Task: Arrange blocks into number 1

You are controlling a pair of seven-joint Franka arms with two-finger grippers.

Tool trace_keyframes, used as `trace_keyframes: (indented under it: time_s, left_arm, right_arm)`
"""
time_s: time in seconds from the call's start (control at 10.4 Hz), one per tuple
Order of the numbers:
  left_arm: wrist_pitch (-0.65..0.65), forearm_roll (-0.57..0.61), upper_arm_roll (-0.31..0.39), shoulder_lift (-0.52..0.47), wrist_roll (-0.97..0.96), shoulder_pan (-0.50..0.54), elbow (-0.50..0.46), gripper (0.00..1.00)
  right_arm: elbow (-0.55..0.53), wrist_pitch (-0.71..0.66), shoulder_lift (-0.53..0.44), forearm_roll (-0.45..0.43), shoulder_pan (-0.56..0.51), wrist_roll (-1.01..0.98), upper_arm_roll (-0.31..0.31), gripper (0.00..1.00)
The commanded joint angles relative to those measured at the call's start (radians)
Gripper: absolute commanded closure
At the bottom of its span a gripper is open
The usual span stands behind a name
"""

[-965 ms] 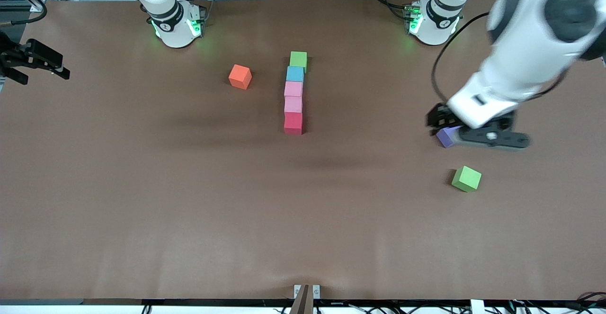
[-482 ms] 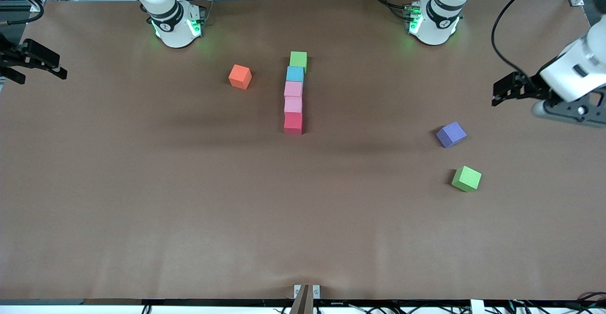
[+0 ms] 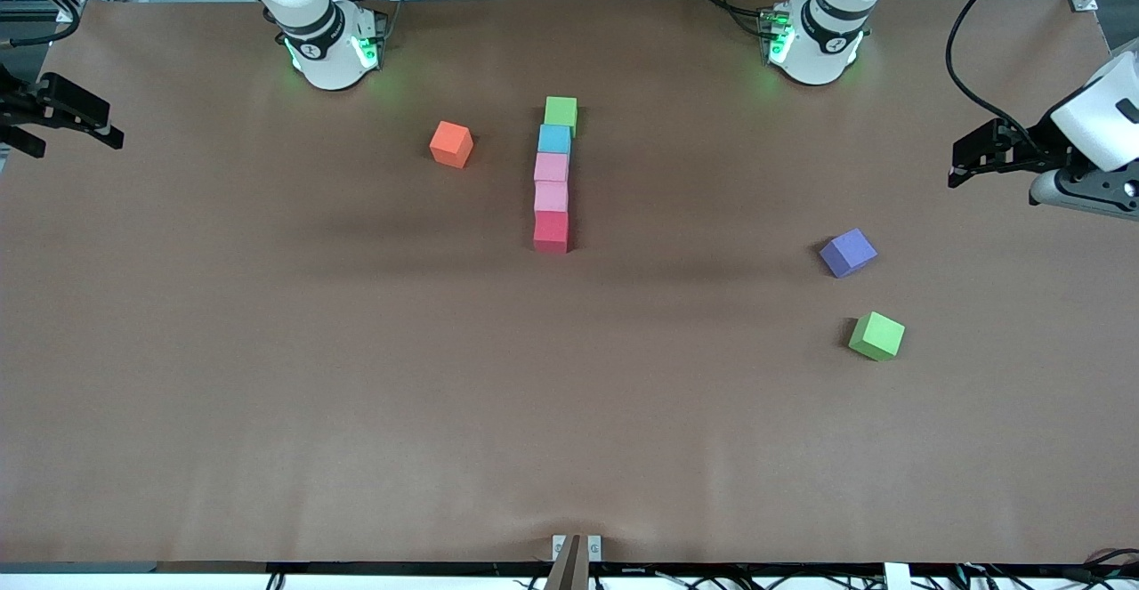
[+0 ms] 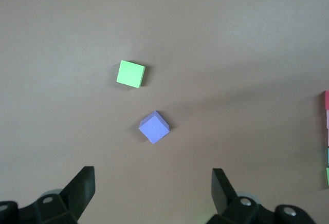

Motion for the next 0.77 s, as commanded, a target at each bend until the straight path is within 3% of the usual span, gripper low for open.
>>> trace_keyframes:
  time_s: [0.0,0.68]
  left_arm:
    - [-0.059,0.062,0.010,-0.019,0.015,-0.022,0.043,0.00]
    - [-0.087,0.072,-0.010,-0.020,-0.049,-0.046,0.077,0.00]
  right_arm:
    - [-0.010,-0.005,-0.016,0.003,-0.009,-0.009,0.004,0.00]
    - [-0.005,-0.002,-0.017,0.001,-0.018,-0.009,0.004,0.00]
